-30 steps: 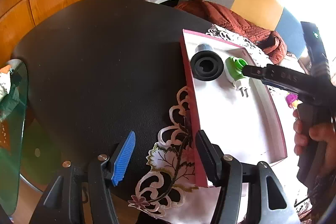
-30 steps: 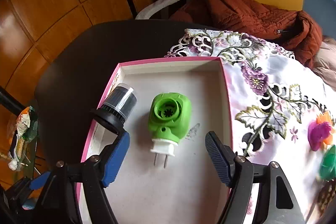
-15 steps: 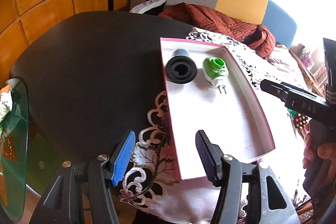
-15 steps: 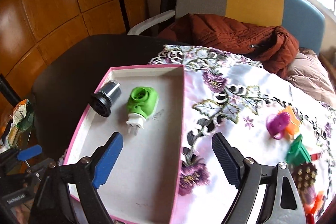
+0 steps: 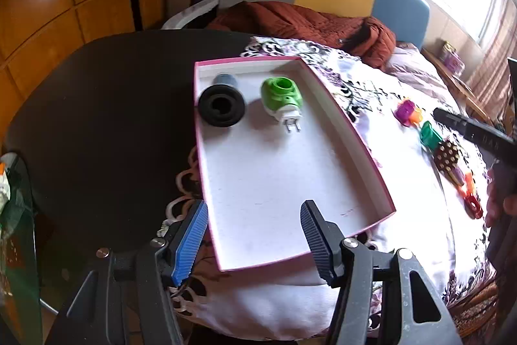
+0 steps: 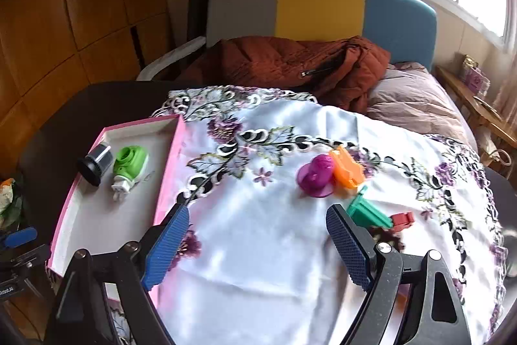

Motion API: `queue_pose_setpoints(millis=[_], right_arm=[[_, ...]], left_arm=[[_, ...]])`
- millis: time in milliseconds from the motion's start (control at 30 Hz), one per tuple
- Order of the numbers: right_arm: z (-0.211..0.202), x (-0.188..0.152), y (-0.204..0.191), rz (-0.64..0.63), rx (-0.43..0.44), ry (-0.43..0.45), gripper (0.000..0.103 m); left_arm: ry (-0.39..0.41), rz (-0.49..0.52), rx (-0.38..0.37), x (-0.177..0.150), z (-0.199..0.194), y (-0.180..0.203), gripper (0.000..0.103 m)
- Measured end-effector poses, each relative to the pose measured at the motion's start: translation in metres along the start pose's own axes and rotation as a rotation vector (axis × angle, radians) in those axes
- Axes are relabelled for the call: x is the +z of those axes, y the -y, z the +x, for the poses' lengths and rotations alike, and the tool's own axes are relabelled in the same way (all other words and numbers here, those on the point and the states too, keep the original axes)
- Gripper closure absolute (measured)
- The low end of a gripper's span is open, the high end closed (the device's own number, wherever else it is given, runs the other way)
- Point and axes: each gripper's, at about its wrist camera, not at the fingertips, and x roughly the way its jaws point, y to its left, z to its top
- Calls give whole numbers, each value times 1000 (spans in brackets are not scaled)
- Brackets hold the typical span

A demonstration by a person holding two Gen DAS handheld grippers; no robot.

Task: Organize rigid objects
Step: 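Move both tools back toward the remaining toys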

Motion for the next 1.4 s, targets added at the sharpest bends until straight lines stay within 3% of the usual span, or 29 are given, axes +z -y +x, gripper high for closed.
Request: queue_pose_setpoints(millis=[167,333,467,633,967,1400], right_arm=[[-14,2,50,44,-108,41,13],[-21,-7,104,112,-272,98,12],[-21,-24,147,254,-347,111,12],[-28,-30,180,418,-318,115,10],[-31,-40,203,580,-289,110,6],[-29,-43,213,645,-246,93,5]], left_arm=[[-9,42,-6,4,4,16,43],[-10,88,-11,8,7,35,43],[-12,129,-17,13,10,54,43],[-30,159,-38,21,19,78,43],[-90,207,-109,30,41,122,43],[-137,225,-191,64,73,171,43]])
